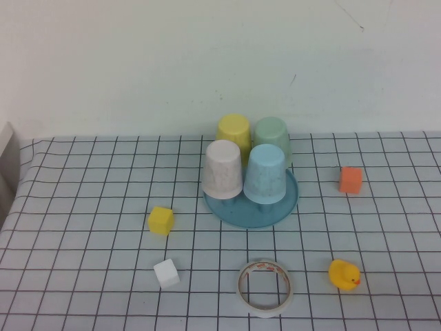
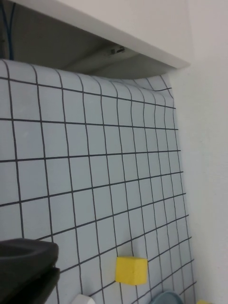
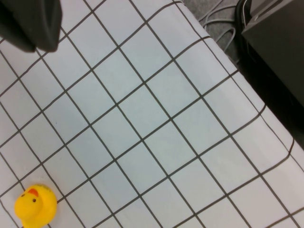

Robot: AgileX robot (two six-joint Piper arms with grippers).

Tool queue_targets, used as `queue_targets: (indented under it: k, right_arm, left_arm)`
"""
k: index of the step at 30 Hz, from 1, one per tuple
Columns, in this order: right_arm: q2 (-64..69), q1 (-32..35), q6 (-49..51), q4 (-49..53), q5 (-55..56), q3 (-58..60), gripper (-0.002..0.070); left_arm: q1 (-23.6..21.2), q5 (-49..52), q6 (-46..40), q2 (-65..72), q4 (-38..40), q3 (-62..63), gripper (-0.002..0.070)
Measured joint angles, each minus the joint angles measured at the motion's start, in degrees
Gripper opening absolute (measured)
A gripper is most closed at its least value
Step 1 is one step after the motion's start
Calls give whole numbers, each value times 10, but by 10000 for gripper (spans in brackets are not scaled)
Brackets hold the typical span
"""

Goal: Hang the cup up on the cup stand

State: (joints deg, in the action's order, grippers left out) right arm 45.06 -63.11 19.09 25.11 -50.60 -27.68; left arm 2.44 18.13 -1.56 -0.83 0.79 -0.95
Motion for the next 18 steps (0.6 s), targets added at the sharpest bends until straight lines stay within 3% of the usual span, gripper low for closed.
queue_targets:
  k: [18]
  right_arm:
    - [0,0,0,0,0,0,-1]
  left_arm:
    - [0,0,-23,0,0,0,-1]
